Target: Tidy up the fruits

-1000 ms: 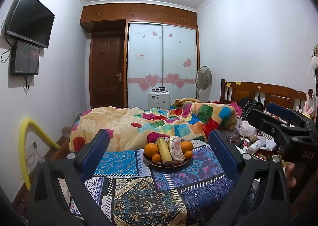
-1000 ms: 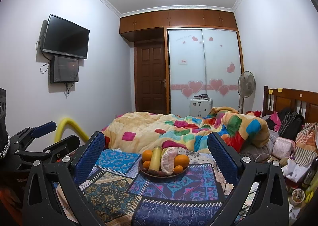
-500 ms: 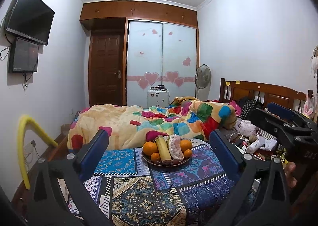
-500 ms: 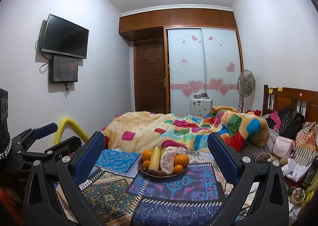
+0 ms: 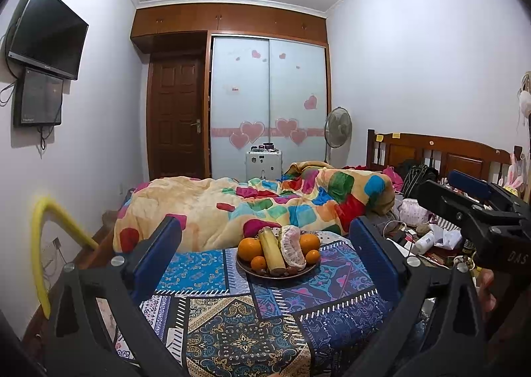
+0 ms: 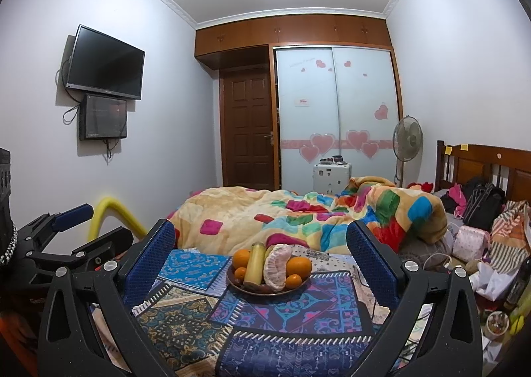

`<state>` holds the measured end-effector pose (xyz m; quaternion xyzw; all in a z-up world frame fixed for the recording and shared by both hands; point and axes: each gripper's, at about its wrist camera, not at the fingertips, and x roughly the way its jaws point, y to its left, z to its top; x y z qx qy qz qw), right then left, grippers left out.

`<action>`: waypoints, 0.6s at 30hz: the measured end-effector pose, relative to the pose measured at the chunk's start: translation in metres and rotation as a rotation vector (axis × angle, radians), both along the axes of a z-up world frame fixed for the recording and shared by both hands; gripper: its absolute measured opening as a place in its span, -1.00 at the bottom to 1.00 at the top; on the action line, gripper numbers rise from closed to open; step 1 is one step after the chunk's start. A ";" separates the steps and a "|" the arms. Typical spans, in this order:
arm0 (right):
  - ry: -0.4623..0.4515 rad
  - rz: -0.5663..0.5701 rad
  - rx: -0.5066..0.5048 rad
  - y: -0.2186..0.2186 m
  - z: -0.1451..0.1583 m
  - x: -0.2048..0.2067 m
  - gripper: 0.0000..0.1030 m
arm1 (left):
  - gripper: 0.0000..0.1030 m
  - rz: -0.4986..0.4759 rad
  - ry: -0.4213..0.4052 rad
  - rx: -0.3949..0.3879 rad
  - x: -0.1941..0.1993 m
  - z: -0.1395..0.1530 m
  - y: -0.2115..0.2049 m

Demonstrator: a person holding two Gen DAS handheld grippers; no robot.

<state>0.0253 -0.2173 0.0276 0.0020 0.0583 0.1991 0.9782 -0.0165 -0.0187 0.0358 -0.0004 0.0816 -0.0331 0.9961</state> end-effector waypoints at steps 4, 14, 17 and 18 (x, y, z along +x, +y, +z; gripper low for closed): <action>-0.006 -0.002 0.004 -0.002 0.000 -0.001 1.00 | 0.99 -0.001 -0.001 0.002 0.000 0.001 0.000; -0.007 -0.012 0.013 -0.004 0.000 0.000 1.00 | 0.99 -0.042 0.018 -0.015 0.001 0.003 0.002; -0.009 -0.013 0.006 -0.004 0.000 0.000 1.00 | 0.99 -0.033 0.018 -0.011 0.002 0.002 0.003; -0.009 -0.013 0.005 -0.004 0.000 0.000 1.00 | 0.99 -0.032 0.018 -0.011 0.001 0.002 0.003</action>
